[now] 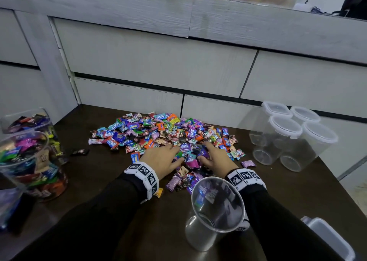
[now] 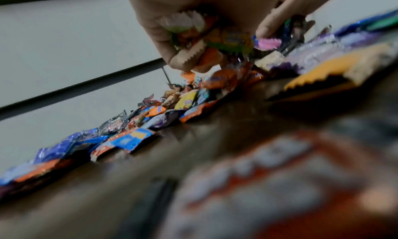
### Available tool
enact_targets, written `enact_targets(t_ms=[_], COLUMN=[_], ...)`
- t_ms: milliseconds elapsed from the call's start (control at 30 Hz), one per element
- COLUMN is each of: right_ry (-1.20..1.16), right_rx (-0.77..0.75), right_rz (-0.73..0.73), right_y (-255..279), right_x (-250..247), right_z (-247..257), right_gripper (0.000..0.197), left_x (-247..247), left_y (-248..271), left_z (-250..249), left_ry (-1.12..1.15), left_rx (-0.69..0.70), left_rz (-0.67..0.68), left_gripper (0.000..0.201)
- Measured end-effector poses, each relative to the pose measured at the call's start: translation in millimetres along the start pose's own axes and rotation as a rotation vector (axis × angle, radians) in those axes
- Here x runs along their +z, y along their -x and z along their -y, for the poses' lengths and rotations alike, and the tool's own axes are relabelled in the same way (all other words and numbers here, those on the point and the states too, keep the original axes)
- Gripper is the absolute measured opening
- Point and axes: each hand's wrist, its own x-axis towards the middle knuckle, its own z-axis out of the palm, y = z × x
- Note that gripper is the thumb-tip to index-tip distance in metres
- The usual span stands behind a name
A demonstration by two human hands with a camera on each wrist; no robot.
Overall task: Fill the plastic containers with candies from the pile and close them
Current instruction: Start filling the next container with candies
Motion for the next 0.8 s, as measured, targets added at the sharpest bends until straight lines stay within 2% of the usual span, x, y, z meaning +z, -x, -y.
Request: enact_targets(t_ms=[100,200,400,533,600,700,800], right_ry=[-0.022,-0.069,-0.238,-0.316,-0.366,-0.476,-0.533], right_rx=[0.017,0.023,-0.008,-0.069,-0.115,-0.147,-0.18], right_rz=[-0.02,-0.093,-0.27,-0.338,-0.375,-0.408,-0.421], right_y=[6.9,16.0,42.3,60.3,69.1,80.4,89.9], right_x=[-6.1,-15.0,-45.4,-66.1,-74.2,-83.4,-88.9], right_z=[-0.9,3.3,18.4,29.8,35.0,41.8,45.4], right_gripper=[0.042,0.039,0.033,0.018,0.005,0.003,0.007], left_x=[-9.3,-18.3,-57.8,-97.5,-116.6,-138.5,-149.0], left_y=[5.2,8.5,10.2,13.3,17.8,28.1,39.9], left_z=[-0.6,-3.5,-8.0,-22.6,-34.1,-57.0,-83.0], left_ry=[0.126,0.276,0.59,0.788,0.851,0.935,1.011], left_rx=[-0.111,-0.248,-0.31,-0.242,-0.181,-0.097,-0.018], left_rz=[-0.026,-0.066,-0.249,-0.43,-0.494,-0.534,-0.519], left_gripper=[0.042,0.044,0.037,0.038,0.038,0.037,0.034])
